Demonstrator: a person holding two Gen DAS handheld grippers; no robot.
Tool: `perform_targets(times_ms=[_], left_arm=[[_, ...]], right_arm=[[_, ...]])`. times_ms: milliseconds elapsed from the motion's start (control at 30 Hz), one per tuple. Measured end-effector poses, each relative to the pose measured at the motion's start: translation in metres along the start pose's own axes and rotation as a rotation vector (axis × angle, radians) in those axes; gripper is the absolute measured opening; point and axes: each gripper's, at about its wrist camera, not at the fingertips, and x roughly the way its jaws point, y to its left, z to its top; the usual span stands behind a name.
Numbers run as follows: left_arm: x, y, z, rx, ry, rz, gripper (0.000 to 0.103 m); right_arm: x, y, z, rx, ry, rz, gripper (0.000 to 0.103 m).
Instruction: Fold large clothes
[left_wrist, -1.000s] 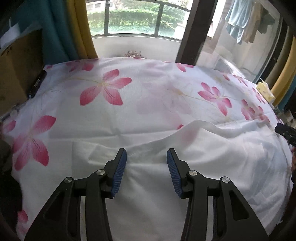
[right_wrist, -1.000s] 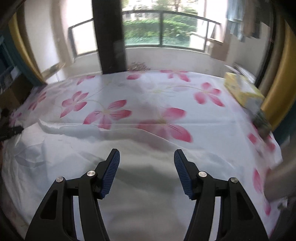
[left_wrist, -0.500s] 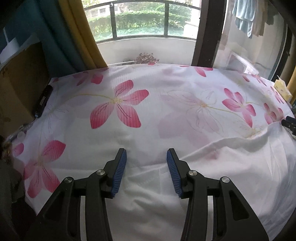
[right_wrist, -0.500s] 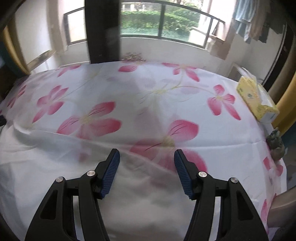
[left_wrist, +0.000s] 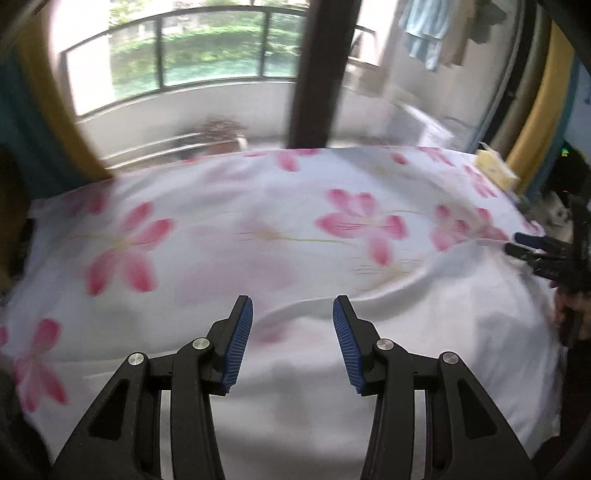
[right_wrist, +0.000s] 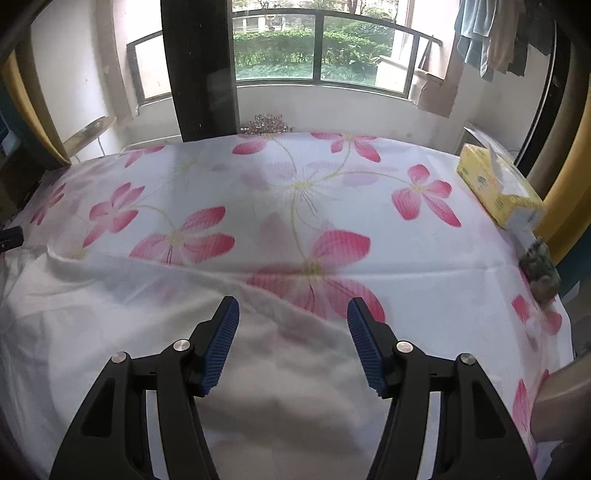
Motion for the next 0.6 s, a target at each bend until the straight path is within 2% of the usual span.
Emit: perform_targets(times_ms=[100, 167, 267, 433, 600], left_arm=[[0.021, -0.031, 0.003, 0.018, 0.057, -0.106, 0.048], [0.034, -0.052, 0.003, 0.064, 0.083, -0.111, 0.048], [0.053, -0.069, 0.003, 0.077, 0.120, -0.133, 0.048], [0.066, -0.072, 0.011, 0.059, 0.118, -0.091, 0.048], [0.063, -0.055, 0.014, -0.008, 0.095, -0.024, 0.048]], right_arm=[[-0.009, -0.014, -0.009, 0.019, -0.001, -0.036, 0.061], [-0.018, -0.029, -0.015, 0.052, -0.013, -0.055, 0.061], [-0.027, -0.049, -0.026, 0.086, -0.013, -0.097, 0.061], [-0.017, -0.072, -0.037, 0.106, 0.034, -0.128, 0.061], [-0.011, -0.083, -0.033, 0.109, 0.014, -0.133, 0.061]])
